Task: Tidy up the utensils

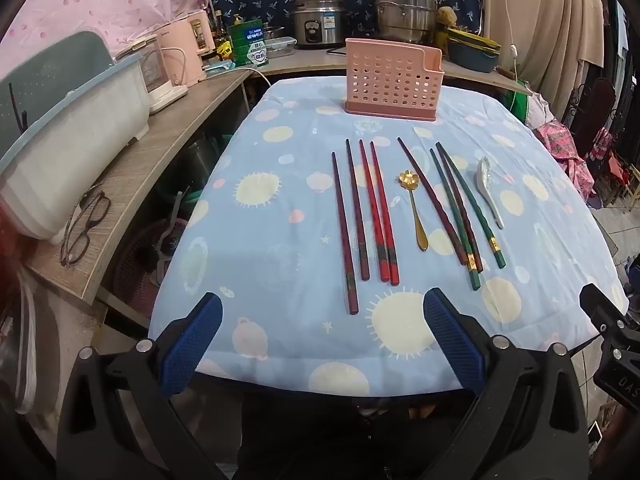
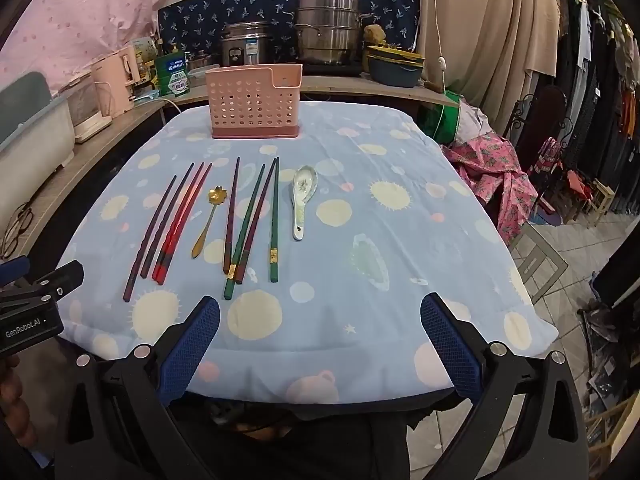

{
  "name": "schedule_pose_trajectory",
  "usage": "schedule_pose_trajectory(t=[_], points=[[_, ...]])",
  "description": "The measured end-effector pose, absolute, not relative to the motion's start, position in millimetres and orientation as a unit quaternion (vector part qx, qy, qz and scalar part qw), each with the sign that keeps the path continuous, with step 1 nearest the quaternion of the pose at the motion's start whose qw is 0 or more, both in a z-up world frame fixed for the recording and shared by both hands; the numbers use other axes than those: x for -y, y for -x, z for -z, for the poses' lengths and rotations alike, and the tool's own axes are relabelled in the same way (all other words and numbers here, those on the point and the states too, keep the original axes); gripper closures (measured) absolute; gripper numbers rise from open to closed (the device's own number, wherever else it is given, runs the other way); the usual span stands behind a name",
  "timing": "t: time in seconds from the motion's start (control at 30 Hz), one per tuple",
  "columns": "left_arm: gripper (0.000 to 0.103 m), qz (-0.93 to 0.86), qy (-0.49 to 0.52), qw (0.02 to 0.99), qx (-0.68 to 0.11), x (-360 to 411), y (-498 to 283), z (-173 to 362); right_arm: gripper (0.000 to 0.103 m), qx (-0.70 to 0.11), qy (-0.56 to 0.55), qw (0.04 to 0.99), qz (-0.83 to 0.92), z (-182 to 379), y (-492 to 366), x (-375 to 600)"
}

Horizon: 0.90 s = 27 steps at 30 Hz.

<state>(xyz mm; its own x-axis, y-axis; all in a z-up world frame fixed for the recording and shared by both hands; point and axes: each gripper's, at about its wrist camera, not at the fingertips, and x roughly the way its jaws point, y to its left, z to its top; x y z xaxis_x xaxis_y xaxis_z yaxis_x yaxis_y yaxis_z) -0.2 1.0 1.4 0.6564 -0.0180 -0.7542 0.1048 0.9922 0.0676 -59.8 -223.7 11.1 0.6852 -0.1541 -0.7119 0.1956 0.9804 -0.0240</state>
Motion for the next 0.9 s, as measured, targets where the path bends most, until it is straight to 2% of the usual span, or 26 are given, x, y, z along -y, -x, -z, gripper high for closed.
schedule_pose_trajectory(t=[0.9], points=[[0.007,0.031,-0.054,0.908,-0.414,2.4,5.9,-1.3,0.007,-0.383,-0.029,0.918,0.094,-13.0,62.1,222.5]])
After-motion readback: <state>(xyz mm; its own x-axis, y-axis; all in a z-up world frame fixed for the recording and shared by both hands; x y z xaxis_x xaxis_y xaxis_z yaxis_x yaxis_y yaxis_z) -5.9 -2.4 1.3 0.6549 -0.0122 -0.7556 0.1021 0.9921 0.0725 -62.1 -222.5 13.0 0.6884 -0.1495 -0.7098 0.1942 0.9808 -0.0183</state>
